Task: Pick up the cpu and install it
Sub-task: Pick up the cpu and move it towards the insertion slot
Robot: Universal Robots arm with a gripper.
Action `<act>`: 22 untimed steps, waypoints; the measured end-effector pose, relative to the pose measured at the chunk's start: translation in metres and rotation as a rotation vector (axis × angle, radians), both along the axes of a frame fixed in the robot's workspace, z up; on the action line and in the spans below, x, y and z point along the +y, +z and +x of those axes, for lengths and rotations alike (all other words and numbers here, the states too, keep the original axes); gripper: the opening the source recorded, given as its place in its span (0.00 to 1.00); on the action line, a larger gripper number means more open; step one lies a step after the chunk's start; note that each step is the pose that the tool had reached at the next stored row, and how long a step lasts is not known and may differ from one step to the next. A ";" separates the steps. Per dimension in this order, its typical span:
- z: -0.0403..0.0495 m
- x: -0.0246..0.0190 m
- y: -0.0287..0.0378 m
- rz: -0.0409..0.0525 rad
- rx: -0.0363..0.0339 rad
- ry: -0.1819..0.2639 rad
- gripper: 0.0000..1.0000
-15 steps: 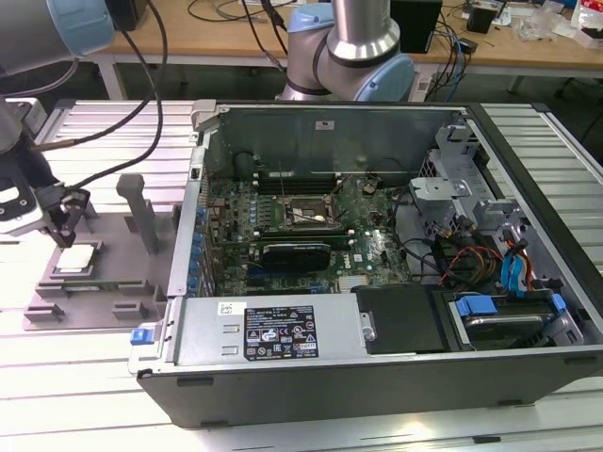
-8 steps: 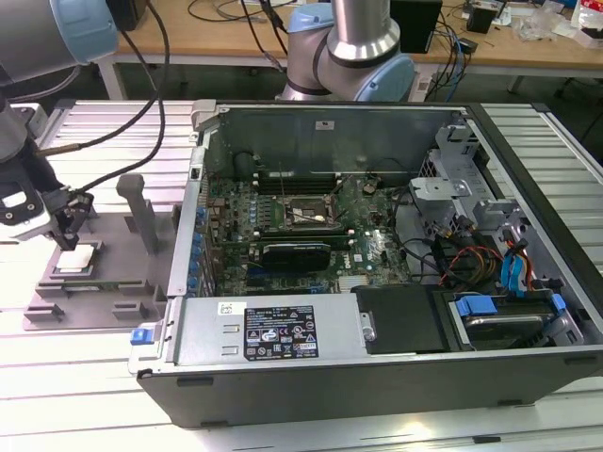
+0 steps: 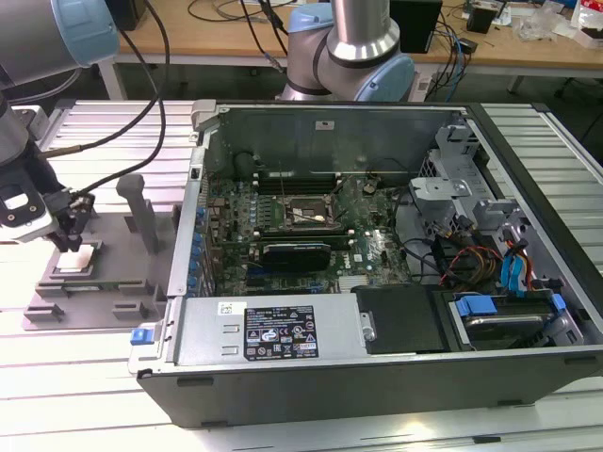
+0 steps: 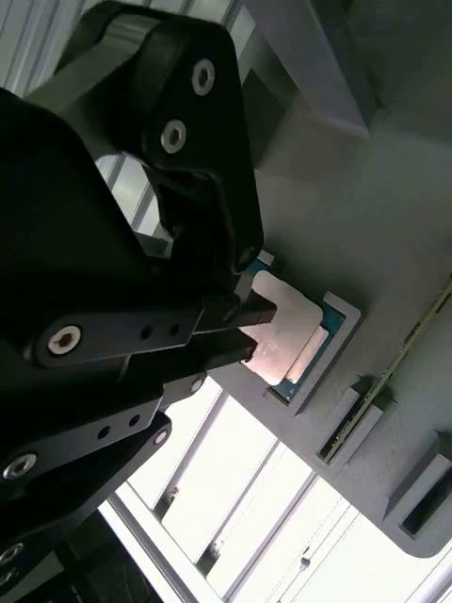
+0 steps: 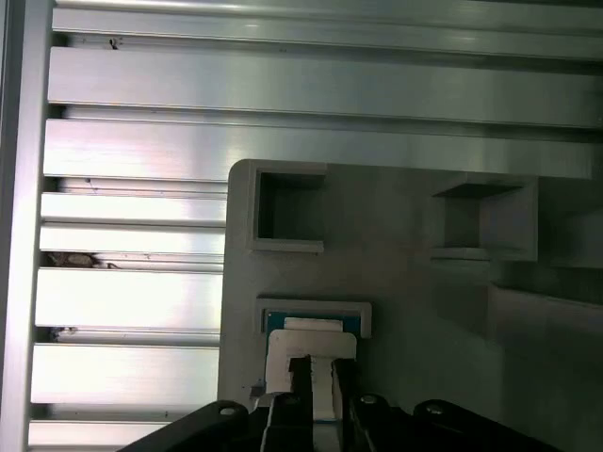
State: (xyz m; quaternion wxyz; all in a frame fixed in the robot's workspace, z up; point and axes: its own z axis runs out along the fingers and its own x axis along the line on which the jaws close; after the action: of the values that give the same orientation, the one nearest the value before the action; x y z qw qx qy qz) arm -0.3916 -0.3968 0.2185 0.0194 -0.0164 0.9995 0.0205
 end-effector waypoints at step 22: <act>0.0003 0.0029 -0.0204 -0.0331 0.0025 0.000 0.68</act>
State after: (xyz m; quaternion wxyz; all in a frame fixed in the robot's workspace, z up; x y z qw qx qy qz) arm -0.3914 -0.3940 0.1981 0.0179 -0.0167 0.9997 0.0039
